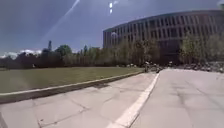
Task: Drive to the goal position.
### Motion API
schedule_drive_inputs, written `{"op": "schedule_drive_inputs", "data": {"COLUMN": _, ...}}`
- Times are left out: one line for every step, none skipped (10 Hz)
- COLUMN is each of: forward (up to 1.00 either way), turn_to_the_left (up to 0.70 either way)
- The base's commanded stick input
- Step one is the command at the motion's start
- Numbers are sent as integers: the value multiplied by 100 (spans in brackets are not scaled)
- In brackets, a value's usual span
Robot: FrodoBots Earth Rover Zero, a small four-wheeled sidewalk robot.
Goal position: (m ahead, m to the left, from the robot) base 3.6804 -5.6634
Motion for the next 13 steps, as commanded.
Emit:
{"op": "schedule_drive_inputs", "data": {"forward": 50, "turn_to_the_left": 0}}
{"op": "schedule_drive_inputs", "data": {"forward": 50, "turn_to_the_left": 0}}
{"op": "schedule_drive_inputs", "data": {"forward": 50, "turn_to_the_left": 0}}
{"op": "schedule_drive_inputs", "data": {"forward": 50, "turn_to_the_left": 0}}
{"op": "schedule_drive_inputs", "data": {"forward": 50, "turn_to_the_left": 0}}
{"op": "schedule_drive_inputs", "data": {"forward": 50, "turn_to_the_left": 0}}
{"op": "schedule_drive_inputs", "data": {"forward": 50, "turn_to_the_left": 0}}
{"op": "schedule_drive_inputs", "data": {"forward": 50, "turn_to_the_left": 0}}
{"op": "schedule_drive_inputs", "data": {"forward": 50, "turn_to_the_left": 0}}
{"op": "schedule_drive_inputs", "data": {"forward": 50, "turn_to_the_left": 0}}
{"op": "schedule_drive_inputs", "data": {"forward": 50, "turn_to_the_left": 0}}
{"op": "schedule_drive_inputs", "data": {"forward": 50, "turn_to_the_left": 0}}
{"op": "schedule_drive_inputs", "data": {"forward": 50, "turn_to_the_left": 0}}
